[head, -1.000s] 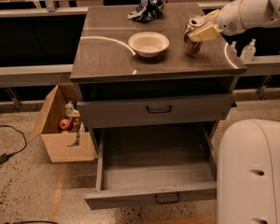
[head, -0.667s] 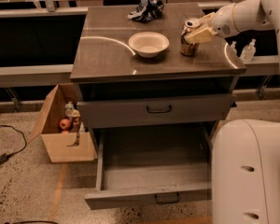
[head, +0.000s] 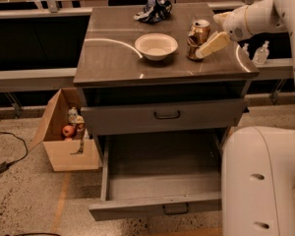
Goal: Pick orange can from middle drawer and place on counter
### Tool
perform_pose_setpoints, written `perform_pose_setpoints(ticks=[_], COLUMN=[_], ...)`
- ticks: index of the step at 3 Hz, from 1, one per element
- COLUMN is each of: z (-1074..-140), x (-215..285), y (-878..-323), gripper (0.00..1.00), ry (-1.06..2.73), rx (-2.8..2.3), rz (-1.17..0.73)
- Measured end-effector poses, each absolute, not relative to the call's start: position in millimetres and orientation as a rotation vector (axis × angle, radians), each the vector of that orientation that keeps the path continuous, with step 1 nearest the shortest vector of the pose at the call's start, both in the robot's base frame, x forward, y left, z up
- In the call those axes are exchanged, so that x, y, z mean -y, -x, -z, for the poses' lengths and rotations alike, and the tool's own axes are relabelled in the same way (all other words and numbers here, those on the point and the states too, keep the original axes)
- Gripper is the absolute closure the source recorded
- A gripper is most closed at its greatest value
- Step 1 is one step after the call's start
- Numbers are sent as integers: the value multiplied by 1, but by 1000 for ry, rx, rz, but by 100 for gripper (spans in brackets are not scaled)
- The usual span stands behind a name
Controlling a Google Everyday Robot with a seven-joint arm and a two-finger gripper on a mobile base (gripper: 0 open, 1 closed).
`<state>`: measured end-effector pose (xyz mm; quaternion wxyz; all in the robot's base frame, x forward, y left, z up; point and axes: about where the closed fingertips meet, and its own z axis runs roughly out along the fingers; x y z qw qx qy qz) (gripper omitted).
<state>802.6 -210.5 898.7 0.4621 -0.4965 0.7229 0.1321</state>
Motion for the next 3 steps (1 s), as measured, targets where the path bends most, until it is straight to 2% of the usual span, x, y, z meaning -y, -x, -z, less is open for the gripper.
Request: perform_pose_setpoints(ticks=[1,2,3], z=[-908,-914,-914], x=[251,314,327], y=[-788,-760,-754], gripper=[0,0,0], ry=[1167,1082,1065], rx=[-1824,-1891,-1902], rz=[-280,-236,-228])
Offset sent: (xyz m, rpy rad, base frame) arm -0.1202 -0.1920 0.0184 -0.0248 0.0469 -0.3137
